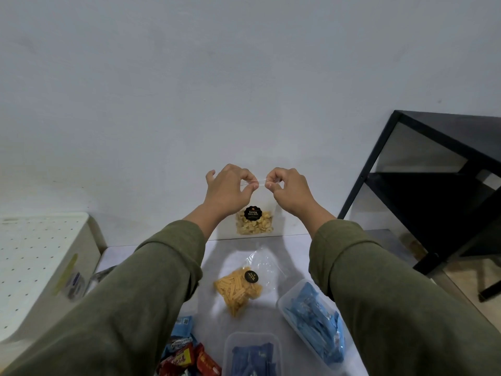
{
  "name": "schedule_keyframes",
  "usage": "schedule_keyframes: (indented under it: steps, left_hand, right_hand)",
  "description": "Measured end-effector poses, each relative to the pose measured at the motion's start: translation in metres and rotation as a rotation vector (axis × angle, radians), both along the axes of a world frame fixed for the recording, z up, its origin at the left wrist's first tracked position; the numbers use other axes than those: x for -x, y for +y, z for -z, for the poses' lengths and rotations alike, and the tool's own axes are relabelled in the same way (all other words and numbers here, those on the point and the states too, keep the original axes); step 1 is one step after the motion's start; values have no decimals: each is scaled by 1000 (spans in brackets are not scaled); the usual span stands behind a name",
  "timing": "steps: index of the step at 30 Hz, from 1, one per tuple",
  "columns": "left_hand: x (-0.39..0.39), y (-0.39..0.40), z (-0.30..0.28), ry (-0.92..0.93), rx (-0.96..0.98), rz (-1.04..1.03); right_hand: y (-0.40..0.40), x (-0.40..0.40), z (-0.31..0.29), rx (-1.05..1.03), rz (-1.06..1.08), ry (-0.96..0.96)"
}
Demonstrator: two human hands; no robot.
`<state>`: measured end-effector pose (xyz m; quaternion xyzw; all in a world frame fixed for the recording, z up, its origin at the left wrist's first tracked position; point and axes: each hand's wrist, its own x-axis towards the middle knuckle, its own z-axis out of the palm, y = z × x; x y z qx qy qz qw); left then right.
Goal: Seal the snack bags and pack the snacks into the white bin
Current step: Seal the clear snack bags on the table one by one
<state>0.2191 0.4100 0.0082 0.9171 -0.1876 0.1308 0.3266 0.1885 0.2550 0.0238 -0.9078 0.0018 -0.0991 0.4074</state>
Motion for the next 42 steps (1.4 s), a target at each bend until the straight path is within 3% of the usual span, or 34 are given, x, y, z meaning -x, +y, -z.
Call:
schedule_keyframes:
  steps: [11,21,31,38,42]
  left_hand:
    - [-3,5,1,-5,-40,2]
    - [-4,12,2,29,33,-14]
    - [-9,14,1,-10,-14,-168]
    - [-6,4,8,229,-20,-344]
    - [-2,1,16,479,215,-239]
  right_hand:
    - [5,0,2,78,-67,-8]
    - [1,-3,2,81,26,-11]
    - [1,-9,1,228,-92,-1]
    - [13,-4,4,149,-87,131]
    - [12,0,8,133,-70,147]
